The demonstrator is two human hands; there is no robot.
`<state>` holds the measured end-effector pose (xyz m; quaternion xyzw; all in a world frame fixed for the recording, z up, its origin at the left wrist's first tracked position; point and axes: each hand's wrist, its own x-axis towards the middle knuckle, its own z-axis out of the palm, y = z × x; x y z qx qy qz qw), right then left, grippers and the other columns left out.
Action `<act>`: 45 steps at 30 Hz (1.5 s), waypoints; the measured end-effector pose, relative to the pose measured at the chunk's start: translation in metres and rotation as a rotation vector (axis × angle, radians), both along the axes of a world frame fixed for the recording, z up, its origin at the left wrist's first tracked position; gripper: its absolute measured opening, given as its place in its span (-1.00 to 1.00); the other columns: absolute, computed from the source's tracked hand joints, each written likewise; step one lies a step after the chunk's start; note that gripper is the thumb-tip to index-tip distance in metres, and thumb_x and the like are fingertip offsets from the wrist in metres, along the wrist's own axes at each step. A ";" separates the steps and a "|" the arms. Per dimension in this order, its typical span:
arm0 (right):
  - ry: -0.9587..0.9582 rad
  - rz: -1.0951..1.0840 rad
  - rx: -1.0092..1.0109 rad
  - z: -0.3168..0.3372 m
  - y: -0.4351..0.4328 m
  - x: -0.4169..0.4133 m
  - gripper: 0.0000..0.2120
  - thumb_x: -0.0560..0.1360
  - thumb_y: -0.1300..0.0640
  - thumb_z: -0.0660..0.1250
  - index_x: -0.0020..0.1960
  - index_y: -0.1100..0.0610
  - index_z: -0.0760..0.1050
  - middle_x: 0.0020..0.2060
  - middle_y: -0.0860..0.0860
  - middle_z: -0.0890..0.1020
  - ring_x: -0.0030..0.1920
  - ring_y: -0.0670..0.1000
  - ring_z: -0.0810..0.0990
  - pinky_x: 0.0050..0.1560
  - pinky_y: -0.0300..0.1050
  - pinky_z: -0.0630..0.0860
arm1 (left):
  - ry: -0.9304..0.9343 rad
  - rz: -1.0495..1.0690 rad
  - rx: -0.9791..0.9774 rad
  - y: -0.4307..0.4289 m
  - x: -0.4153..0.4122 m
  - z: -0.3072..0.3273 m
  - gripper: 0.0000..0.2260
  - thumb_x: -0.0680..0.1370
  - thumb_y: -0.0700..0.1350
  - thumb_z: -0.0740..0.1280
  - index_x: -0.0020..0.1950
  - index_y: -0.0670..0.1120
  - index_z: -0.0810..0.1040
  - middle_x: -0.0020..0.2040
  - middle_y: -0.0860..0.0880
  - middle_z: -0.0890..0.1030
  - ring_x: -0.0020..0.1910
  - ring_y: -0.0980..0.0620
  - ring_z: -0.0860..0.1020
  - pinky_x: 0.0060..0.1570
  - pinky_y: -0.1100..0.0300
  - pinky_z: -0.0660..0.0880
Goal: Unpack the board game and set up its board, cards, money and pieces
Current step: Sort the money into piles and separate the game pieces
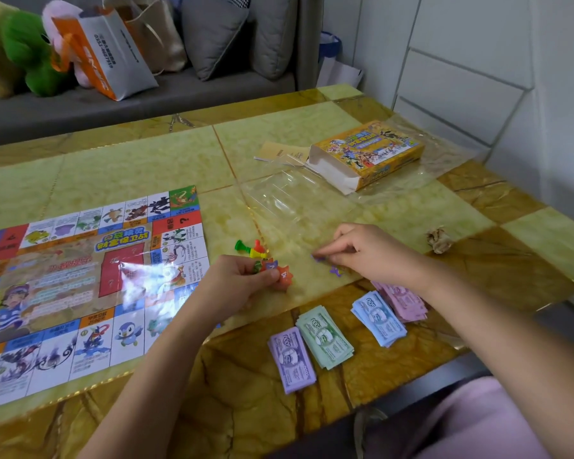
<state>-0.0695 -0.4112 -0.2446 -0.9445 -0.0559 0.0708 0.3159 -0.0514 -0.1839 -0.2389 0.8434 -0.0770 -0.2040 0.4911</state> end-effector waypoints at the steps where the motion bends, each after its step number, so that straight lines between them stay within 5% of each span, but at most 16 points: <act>1: 0.008 -0.010 -0.016 0.001 -0.004 0.000 -0.74 0.55 0.18 0.31 0.17 -0.07 0.59 -0.15 -0.13 0.47 -0.20 -0.18 0.44 -0.22 -0.35 0.30 | 0.006 0.001 0.019 0.002 0.002 -0.001 -0.84 0.53 -0.02 0.37 -0.18 -0.01 0.71 -0.65 0.10 0.36 -0.63 0.18 0.25 -0.56 0.38 0.18; 6: -0.024 -0.037 0.060 0.007 -0.025 -0.004 -0.76 0.51 0.22 0.36 0.10 -0.03 0.63 -0.06 -0.15 0.56 -0.11 -0.28 0.52 -0.08 -0.42 0.34 | 0.010 0.017 0.004 0.007 0.006 -0.003 -0.84 0.51 -0.04 0.39 -0.20 -0.05 0.72 -0.64 0.09 0.33 -0.63 0.18 0.21 -0.58 0.37 0.16; 10: -0.010 0.018 0.056 0.005 -0.030 -0.009 -0.77 0.39 0.13 0.50 0.02 -0.08 0.65 -0.12 -0.19 0.54 -0.30 -0.19 0.42 -0.21 -0.37 0.34 | -0.031 0.069 -0.088 0.003 0.004 -0.004 -0.79 0.52 -0.07 0.38 -0.27 -0.08 0.71 -0.55 0.05 0.50 -0.60 0.15 0.21 -0.53 0.30 0.16; 19: 0.037 0.015 -0.008 0.008 -0.020 -0.003 -0.84 0.32 0.17 0.55 -0.14 0.00 0.65 -0.13 -0.14 0.55 -0.37 -0.29 0.45 -0.32 -0.43 0.36 | -0.120 0.098 -0.191 -0.007 -0.004 -0.003 -0.82 0.55 -0.14 0.33 -0.17 -0.18 0.65 -0.56 0.14 0.53 -0.61 0.21 0.31 -0.55 0.44 0.24; 26: 0.119 0.045 -0.031 0.015 -0.015 -0.005 -0.84 0.36 0.18 0.52 -0.14 0.04 0.56 -0.30 -0.12 0.59 -0.35 -0.23 0.49 -0.28 -0.28 0.44 | -0.122 0.028 -0.216 -0.010 -0.005 -0.009 -0.85 0.54 -0.14 0.35 -0.15 -0.12 0.69 -0.18 -0.12 0.70 -0.40 0.16 0.50 -0.36 0.26 0.39; 29: 0.163 0.028 0.069 0.013 -0.017 -0.006 -0.81 0.35 0.22 0.53 -0.11 0.06 0.56 -0.21 -0.04 0.64 -0.27 -0.19 0.56 -0.15 -0.21 0.53 | -0.117 0.061 -0.215 -0.009 -0.003 -0.009 -0.85 0.54 -0.13 0.35 -0.15 -0.11 0.69 -0.23 -0.10 0.70 -0.40 0.13 0.50 -0.36 0.24 0.39; 36: 0.164 -0.077 0.439 0.013 -0.014 0.001 -0.89 0.46 0.31 0.40 -0.07 0.15 0.64 -0.36 -0.03 0.67 -0.36 -0.15 0.60 -0.27 -0.32 0.55 | -0.015 0.035 -0.140 -0.003 0.003 -0.010 -0.84 0.55 -0.13 0.34 -0.14 -0.12 0.69 -0.43 0.06 0.62 -0.50 0.24 0.45 -0.45 0.41 0.39; 45: -0.038 -0.119 0.248 -0.005 0.030 0.012 -0.94 0.40 0.14 0.49 -0.13 0.08 0.64 -0.29 -0.03 0.68 -0.40 -0.22 0.56 -0.34 -0.26 0.51 | -0.030 0.013 -0.115 -0.002 0.002 -0.008 -0.86 0.53 -0.13 0.36 -0.16 -0.12 0.67 -0.47 0.06 0.59 -0.55 0.26 0.44 -0.49 0.43 0.36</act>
